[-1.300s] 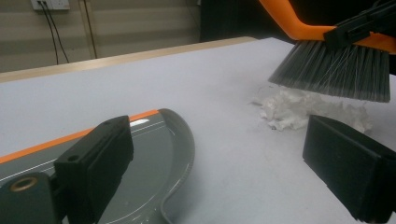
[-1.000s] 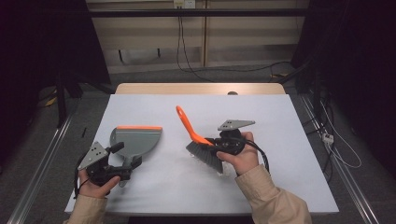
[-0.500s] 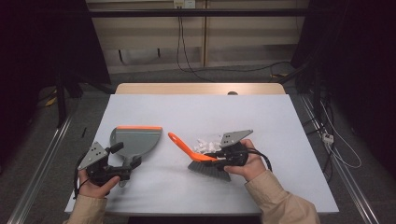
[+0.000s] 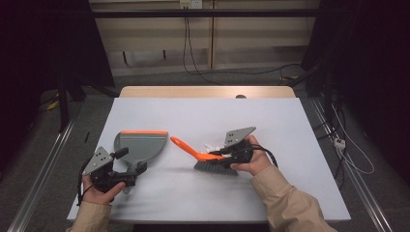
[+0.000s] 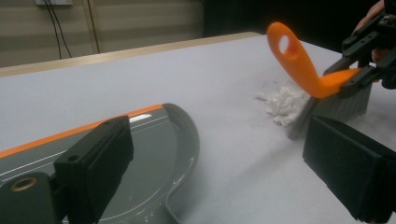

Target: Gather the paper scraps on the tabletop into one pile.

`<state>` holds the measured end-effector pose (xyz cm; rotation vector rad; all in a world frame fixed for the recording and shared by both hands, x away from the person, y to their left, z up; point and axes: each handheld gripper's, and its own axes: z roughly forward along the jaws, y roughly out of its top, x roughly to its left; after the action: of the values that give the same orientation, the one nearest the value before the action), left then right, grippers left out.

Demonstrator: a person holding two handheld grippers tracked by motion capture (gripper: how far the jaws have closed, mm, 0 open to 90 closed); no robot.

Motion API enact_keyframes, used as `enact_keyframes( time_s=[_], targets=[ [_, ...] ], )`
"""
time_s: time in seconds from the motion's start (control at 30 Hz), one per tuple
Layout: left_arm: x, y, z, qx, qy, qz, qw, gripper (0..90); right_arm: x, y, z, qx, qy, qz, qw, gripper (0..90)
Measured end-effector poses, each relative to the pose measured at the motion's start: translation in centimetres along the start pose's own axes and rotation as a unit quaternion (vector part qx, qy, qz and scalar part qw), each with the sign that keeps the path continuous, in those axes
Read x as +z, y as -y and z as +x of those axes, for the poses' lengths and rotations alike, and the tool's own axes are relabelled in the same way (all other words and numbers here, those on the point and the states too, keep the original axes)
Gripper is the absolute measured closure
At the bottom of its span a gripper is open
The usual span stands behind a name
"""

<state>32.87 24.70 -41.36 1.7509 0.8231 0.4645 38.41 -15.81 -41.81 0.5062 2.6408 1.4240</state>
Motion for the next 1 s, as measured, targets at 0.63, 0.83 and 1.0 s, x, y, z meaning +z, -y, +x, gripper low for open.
enact_keyframes(
  time_s=[0.63,0.83,1.0],
  targets=[
    [0.0,0.0,-0.1,0.000,0.001,0.001,1.0000,8.4,-0.8,-1.4,1.2,0.000,-0.003,-0.042,0.9991,71.0],
    [0.0,0.0,-0.1,0.001,-0.001,-0.001,1.0000,8.4,0.4,-0.7,2.6,0.005,-0.035,-0.039,0.9986,71.0],
    [-0.2,0.0,-0.1,-0.001,-0.002,-0.002,1.0000,8.4,0.8,0.6,2.0,0.012,-0.031,-0.027,0.9991,71.0]
  ],
)
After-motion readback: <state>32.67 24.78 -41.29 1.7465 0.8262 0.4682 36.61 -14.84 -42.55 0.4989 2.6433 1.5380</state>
